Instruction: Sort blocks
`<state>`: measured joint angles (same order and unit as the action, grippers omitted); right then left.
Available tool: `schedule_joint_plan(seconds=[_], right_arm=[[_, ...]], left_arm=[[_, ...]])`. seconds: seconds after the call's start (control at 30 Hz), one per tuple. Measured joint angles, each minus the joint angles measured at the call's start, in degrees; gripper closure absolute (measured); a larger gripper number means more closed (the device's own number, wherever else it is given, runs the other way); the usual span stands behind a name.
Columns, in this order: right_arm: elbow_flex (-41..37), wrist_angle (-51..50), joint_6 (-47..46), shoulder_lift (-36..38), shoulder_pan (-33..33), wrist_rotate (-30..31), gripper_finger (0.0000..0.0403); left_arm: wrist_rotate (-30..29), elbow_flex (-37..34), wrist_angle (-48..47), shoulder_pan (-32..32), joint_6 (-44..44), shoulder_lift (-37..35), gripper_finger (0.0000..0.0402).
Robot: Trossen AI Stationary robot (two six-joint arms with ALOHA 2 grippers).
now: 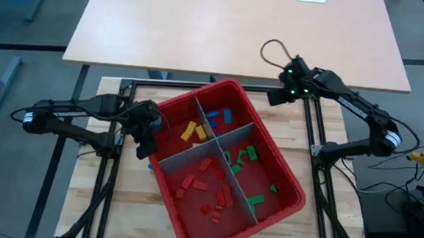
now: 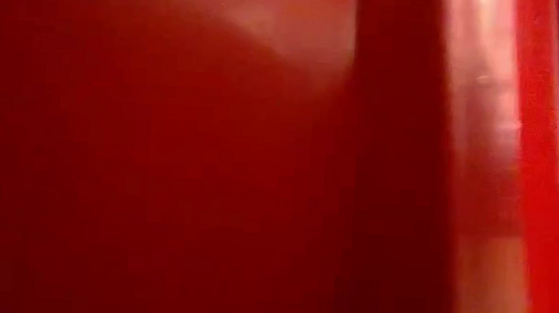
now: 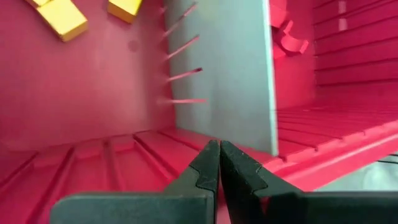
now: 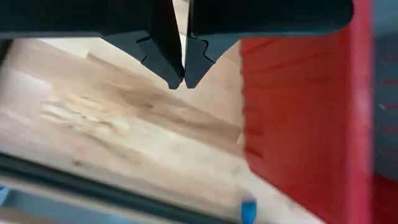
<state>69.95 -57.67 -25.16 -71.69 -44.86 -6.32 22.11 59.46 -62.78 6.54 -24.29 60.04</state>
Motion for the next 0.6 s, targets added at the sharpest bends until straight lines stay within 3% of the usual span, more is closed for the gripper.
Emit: schedule_joint_plan(seconds=[0.13, 0.33, 0.6], right_arm=[[0.0, 1.9, 2.6, -6.0, 0.2, -4.7, 0.0403], [0.0, 12.6, 2.6, -12.6, 0.6, -14.2, 0.0403], [6.9, 16.0, 3.0, -19.5, 3.2, -19.7, 0.0403]], left_arm=[[0.9, 0.0, 0.2, -2.7, -5.1, -1.0, 0.0401], [1.7, 0.0, 1.0, -7.3, -11.3, -1.2, 0.0402], [3.7, 0.0, 0.7, -13.5, -20.7, -1.4, 0.0402]])
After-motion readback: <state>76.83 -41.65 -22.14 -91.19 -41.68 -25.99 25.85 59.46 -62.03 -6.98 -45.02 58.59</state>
